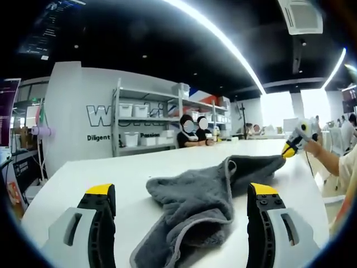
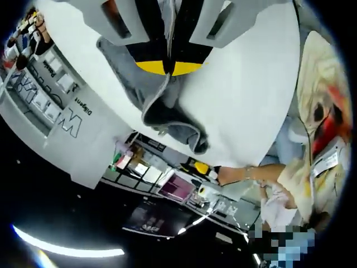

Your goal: Fold the towel on the table until its edges align and the towel forms a compact rectangular stack.

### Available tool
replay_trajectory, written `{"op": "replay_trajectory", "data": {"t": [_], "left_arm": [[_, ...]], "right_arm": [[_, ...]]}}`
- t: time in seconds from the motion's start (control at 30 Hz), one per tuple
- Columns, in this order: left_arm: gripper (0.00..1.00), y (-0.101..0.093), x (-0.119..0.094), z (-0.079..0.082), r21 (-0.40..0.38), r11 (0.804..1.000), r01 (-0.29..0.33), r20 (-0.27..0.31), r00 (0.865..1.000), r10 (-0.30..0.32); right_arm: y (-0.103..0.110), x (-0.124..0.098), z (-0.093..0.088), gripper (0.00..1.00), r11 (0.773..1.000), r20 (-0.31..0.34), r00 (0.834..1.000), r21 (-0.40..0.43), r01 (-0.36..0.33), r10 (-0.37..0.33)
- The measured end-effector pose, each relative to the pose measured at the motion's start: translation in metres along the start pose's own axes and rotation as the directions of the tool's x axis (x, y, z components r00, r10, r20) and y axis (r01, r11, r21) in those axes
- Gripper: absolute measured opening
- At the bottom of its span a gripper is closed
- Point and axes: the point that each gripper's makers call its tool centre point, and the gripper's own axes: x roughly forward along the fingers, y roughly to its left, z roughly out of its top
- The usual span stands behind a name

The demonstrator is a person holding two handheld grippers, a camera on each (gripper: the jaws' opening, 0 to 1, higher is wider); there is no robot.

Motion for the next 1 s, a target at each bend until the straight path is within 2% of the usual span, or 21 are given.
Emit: {"op": "replay_trajectory", "data": {"t": [0.07, 0.23, 0.3, 0.4, 0.5, 0.53, 0.57, 0.73, 0.8, 0.87, 0.9, 1.0], "left_arm": [[0.96, 0.0, 0.0, -0.001, 0.0, 1.0, 0.0, -0.003, 1.0, 0.0], [0.96, -0.001, -0.002, -0.001, -0.001, 1.0, -0.002, -0.008, 1.0, 0.002], [0.96, 0.0, -0.002, -0.001, -0.003, 1.0, -0.002, -0.009, 1.0, 0.002], [0.96, 0.0, -0.002, -0.001, -0.004, 1.0, 0.0, -0.009, 1.0, 0.0], [0.96, 0.003, -0.002, 0.001, -0.005, 1.0, 0.0, -0.009, 1.0, 0.0], [0.96, 0.003, -0.002, 0.001, -0.005, 1.0, 0.0, -0.009, 1.0, 0.0], [0.96, 0.003, -0.002, 0.001, -0.006, 1.0, 0.0, -0.009, 1.0, 0.0], [0.96, 0.002, -0.002, 0.001, -0.008, 1.0, 0.002, -0.009, 1.0, -0.002], [0.96, 0.004, -0.001, 0.002, -0.01, 1.0, 0.003, -0.008, 1.0, -0.003], [0.96, 0.002, -0.002, 0.003, -0.009, 1.0, 0.003, -0.007, 1.0, -0.003], [0.96, 0.002, -0.002, 0.003, -0.009, 1.0, 0.003, -0.005, 1.0, -0.004], [0.96, 0.002, -0.002, 0.004, -0.009, 1.0, 0.003, -0.001, 1.0, -0.003]], "right_arm": [[0.011, 0.0, -0.015, 0.0, 0.996, -0.037, 0.996, 0.05, -0.08, 0.081], [0.029, -0.002, -0.041, 0.0, 0.974, -0.114, 0.974, 0.135, -0.182, 0.198], [0.033, -0.002, -0.048, 0.0, 0.965, -0.131, 0.965, 0.164, -0.206, 0.228], [0.033, -0.002, -0.055, 0.0, 0.961, -0.157, 0.959, 0.182, -0.208, 0.237], [0.031, -0.001, -0.074, 0.0, 0.956, -0.246, 0.94, 0.231, -0.18, 0.237], [0.031, 0.001, -0.075, 0.0, 0.954, -0.244, 0.94, 0.236, -0.183, 0.24], [0.033, 0.001, -0.072, 0.0, 0.939, -0.221, 0.94, 0.285, -0.192, 0.259], [0.027, 0.0, -0.075, 0.0, 0.921, -0.231, 0.937, 0.349, -0.172, 0.262], [0.029, -0.001, -0.075, 0.0, 0.922, -0.235, 0.936, 0.347, -0.172, 0.263], [0.033, 0.0, -0.068, 0.0, 0.933, -0.194, 0.942, 0.291, -0.211, 0.274], [0.039, 0.0, -0.061, 0.06, 0.931, -0.152, 0.944, 0.271, -0.244, 0.292], [0.045, -0.002, -0.059, 0.28, 0.935, -0.163, 0.944, 0.263, -0.239, 0.287]]}}
